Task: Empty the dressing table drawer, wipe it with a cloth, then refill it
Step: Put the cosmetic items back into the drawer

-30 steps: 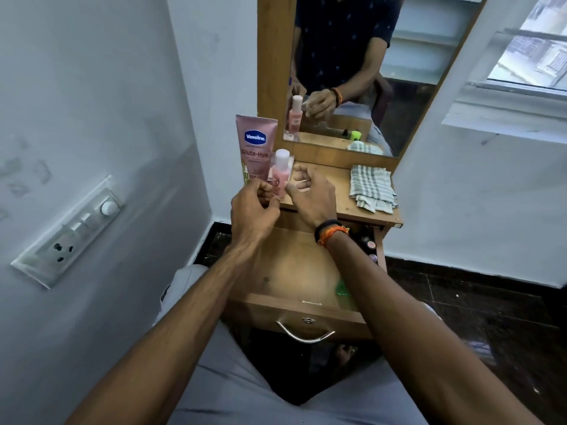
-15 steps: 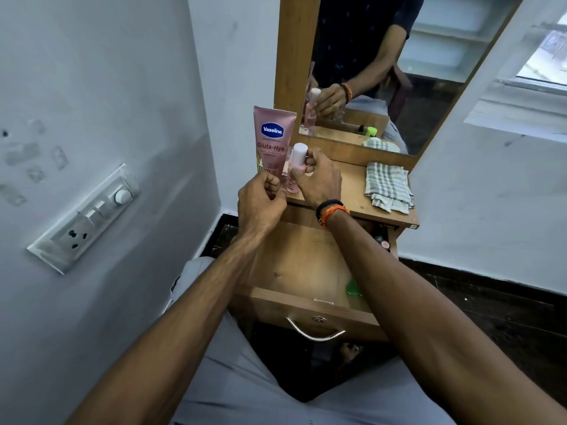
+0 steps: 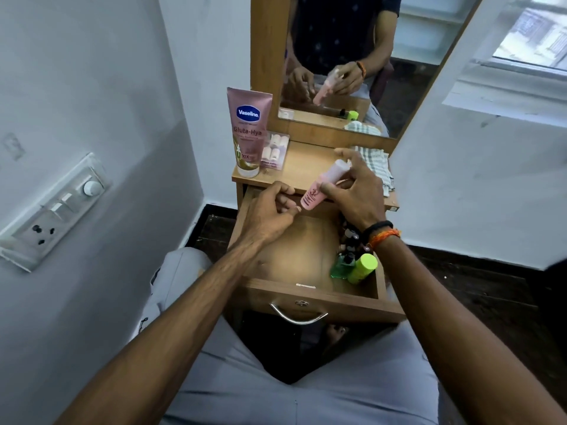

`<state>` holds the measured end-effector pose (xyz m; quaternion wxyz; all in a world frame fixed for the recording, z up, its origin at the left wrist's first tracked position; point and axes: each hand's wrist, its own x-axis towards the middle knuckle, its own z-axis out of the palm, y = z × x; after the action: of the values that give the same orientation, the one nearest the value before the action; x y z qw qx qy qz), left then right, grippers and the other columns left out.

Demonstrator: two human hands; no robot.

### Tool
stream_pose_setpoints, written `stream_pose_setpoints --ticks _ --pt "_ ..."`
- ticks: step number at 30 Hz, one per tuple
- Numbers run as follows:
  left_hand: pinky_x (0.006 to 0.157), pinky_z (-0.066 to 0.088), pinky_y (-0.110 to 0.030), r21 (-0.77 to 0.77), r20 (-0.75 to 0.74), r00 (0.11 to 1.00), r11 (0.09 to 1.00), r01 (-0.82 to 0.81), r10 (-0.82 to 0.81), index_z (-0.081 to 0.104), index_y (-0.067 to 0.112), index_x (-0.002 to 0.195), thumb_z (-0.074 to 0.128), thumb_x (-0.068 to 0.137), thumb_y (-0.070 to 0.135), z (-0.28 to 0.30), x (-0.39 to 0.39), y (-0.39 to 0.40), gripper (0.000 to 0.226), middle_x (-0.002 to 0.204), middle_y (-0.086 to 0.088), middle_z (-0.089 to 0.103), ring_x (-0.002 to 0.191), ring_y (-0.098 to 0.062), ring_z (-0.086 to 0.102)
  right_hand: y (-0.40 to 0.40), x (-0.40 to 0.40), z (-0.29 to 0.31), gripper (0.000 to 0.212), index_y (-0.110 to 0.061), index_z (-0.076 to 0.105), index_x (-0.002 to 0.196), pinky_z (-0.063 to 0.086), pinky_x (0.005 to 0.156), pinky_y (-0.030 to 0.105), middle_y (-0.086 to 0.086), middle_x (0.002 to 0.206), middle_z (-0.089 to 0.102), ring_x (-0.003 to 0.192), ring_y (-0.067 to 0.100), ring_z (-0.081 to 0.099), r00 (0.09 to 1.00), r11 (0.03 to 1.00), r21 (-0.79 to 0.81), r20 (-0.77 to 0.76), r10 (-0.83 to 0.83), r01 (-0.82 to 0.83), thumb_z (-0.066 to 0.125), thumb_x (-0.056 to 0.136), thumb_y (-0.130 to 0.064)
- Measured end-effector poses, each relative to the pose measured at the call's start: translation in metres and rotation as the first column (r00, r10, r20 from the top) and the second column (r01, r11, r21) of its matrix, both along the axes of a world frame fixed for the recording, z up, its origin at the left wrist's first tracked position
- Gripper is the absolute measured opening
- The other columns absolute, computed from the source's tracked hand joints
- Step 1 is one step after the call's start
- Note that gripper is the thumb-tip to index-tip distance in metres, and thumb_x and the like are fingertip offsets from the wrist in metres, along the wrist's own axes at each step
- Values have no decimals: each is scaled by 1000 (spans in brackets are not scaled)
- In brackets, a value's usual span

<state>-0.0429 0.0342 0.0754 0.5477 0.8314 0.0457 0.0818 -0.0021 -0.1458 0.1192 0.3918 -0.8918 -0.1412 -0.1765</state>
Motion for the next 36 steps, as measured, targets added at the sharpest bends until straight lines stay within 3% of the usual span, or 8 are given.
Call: stream_pose_setpoints --ticks 4,7,12,16,20,26,31,36 --pt "75 55 -20 22 -25 998 998 66 -66 65 19 111 81 82 14 -3 -4 -12 34 92 6 71 87 -8 68 -24 -13 -5 50 -15 60 124 52 66 11 7 111 69 85 13 67 998 999 -48 -68 17 -20 81 81 -29" --pt "66 51 -8 23 -56 992 993 117 -115 66 15 113 82 80 13 -5 -9 -18 36 96 2 71 90 -11 68 -33 -20 -6 45 -14 62 120 52 68 11 6 112 71 88 14 68 993 995 -93 -116 30 -41 81 82 -28" --pt "86 59 -35 -21 -140 961 971 238 -239 69 19 108 85 76 12 -10 -16 -23 37 96 1 71 95 -11 68 -45 -34 -13 39 -13 63 109 56 67 18 2 99 71 85 15 69 987 992 -122 -158 15 -35 81 81 -33" --pt "83 62 -45 -53 -181 946 964 262 -267 70 21 103 84 74 7 -16 -17 -26 35 96 0 70 96 -15 69 -51 -43 -16 38 -12 65 108 60 72 29 2 99 71 86 16 68 982 994 -107 -189 12 -33 80 82 -34" --pt "78 63 -43 -121 -217 922 946 301 -321 70 16 105 85 74 6 -17 -19 -28 36 96 -2 68 96 -19 70 -56 -46 -18 36 -13 64 107 62 74 35 3 101 72 88 15 69 971 996 -89 -239 -11 -11 78 83 -36" --pt "83 62 -45 -428 -320 844 861 276 -430 67 0 112 74 84 -4 -14 -25 -28 30 99 -18 74 90 -30 75 -72 -64 -18 27 -15 68 113 63 76 37 1 104 72 88 13 73 933 1000 24 -359 7 2 72 90 -27" --pt "84 62 -43 -479 -413 754 826 297 -511 64 -4 116 64 92 -7 -18 -28 -25 24 102 -25 74 90 -34 74 -91 -80 -23 25 -14 72 114 61 85 39 1 112 72 95 16 71 879 999 33 -477 3 14 71 91 -24" --pt "84 62 -44 -448 -466 707 831 330 -532 67 -2 115 71 87 -5 -23 -28 -21 29 108 -25 72 91 -32 72 -97 -88 -35 33 -19 73 116 60 86 40 -2 111 71 97 17 69 839 1000 -8 -543 -22 21 77 85 -29"
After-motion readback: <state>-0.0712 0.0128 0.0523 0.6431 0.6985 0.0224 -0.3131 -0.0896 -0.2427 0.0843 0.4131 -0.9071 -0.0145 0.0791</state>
